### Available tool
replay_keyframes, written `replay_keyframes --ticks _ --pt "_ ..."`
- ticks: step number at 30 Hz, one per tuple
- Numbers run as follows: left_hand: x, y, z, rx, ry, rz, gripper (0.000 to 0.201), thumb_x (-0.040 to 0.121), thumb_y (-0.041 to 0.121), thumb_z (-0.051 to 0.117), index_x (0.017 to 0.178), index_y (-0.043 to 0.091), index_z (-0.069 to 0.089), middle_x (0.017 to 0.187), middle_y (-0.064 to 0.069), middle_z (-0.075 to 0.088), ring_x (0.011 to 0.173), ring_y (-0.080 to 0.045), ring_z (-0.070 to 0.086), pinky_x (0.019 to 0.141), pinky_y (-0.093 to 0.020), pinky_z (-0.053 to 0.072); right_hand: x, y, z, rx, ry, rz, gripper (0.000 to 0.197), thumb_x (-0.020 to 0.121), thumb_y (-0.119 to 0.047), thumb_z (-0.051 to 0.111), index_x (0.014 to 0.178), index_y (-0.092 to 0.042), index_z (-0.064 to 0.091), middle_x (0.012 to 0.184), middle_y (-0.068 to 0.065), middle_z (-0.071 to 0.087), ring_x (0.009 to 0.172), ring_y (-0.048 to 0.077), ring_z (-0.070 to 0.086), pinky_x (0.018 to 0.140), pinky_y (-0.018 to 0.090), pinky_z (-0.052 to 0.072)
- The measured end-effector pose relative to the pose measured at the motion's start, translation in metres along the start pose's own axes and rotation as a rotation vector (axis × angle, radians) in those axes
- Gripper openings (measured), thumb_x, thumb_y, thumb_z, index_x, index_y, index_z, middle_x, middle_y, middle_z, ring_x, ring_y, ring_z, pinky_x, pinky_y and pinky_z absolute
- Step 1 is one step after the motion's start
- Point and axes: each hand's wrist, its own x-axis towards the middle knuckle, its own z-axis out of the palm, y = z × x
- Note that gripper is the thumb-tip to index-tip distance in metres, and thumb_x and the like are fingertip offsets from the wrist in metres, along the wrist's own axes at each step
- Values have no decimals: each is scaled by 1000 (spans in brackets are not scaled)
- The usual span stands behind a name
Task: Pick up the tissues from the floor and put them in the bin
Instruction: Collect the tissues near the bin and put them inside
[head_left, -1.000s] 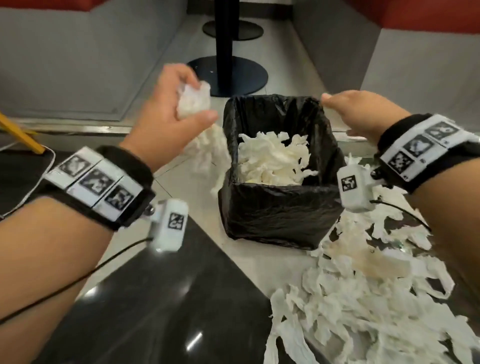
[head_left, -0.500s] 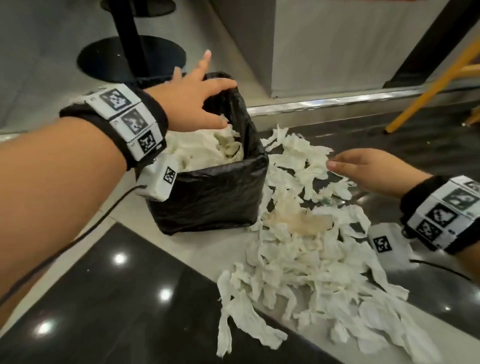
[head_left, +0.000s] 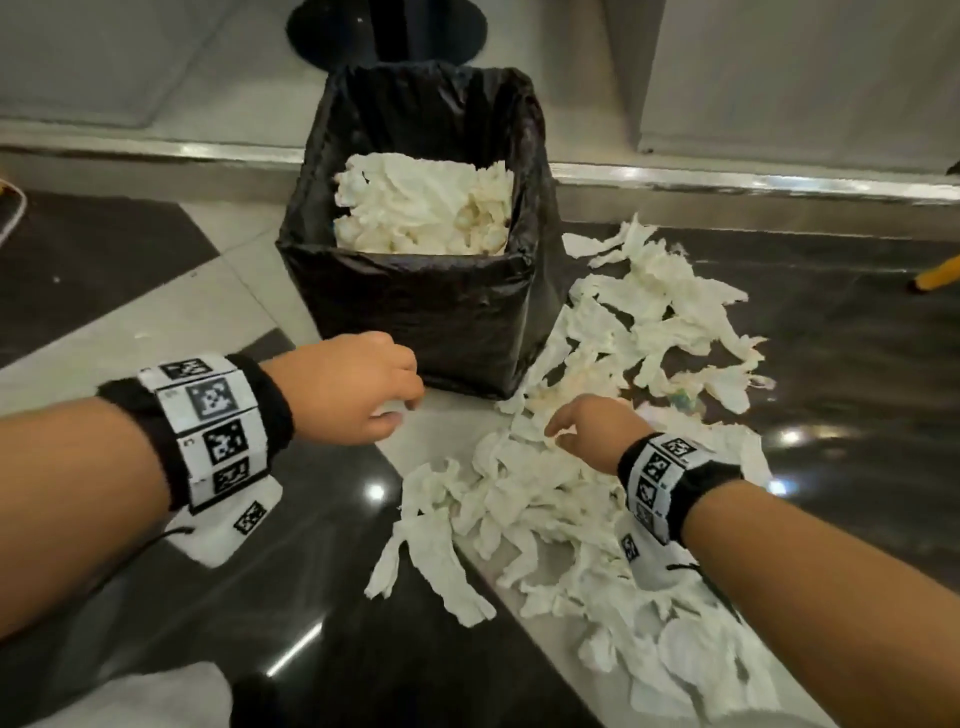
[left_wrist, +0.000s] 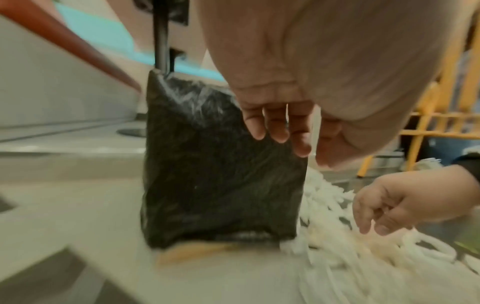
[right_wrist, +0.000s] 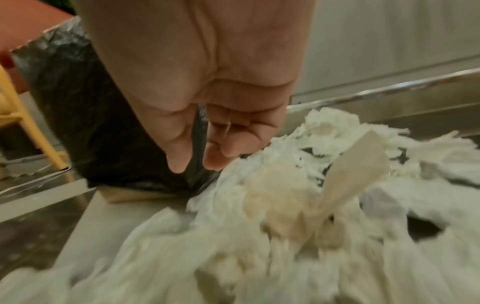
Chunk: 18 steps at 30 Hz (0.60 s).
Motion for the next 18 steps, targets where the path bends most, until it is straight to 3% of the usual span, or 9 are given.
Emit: replay_keyframes --ticks 4,6,8,11,13,14,16,18 --pt "0 35 39 -11 -215 -77 25 88 31 47 110 23 57 109 0 56 104 -22 50 87 -38 45 7 -8 25 -16 -69 -64 30 93 -16 49 119 -25 62 125 8 53 116 27 52 98 34 41" --pt "7 45 72 -19 -256 -91 27 87 28 47 111 21 55 110 -1 54 103 -25 50 84 -40 46 19 -10 34 -25 -24 -75 35 92 -17 51 125 -28 56 128 9 49 117 29 51 99 35 40" --pt "13 54 110 -43 -272 -126 35 84 28 50 119 22 50 121 -4 49 108 -27 48 85 -40 46 29 -12 46 -71 3 -77 46 89 -24 57 132 -33 47 137 10 39 124 33 43 102 39 39" --pt "18 71 160 -113 -357 -243 63 80 36 59 136 34 32 149 -10 20 127 -36 32 102 -49 38 31 -15 64 -197 -49 -92 62 83 -37 64 137 -46 34 155 7 11 135 38 23 106 46 36" --pt "18 85 181 -230 -425 -345 71 80 39 63 140 36 25 156 -10 4 138 -41 15 110 -53 26 29 -13 75 -352 -88 -151 63 83 -39 64 137 -50 34 158 3 -1 137 41 16 107 49 35" --pt "17 91 187 -272 -425 -372 69 81 37 63 140 32 27 156 -9 4 139 -41 11 111 -52 24 27 -11 81 -401 -123 -167 61 83 -36 63 136 -49 36 159 1 -5 138 42 14 108 50 34" --pt "16 93 192 -264 -377 -342 51 86 31 59 132 21 41 149 -12 21 134 -38 24 106 -47 34 19 -6 90 -408 -184 -136 53 86 -26 58 134 -43 42 158 4 -3 135 44 21 104 49 38" --pt "18 92 190 -218 -352 -263 30 90 18 50 119 12 50 131 -12 42 119 -32 43 95 -41 43 11 -1 94 -380 -196 -98 47 87 -18 50 132 -32 46 151 14 20 121 42 40 94 45 46"
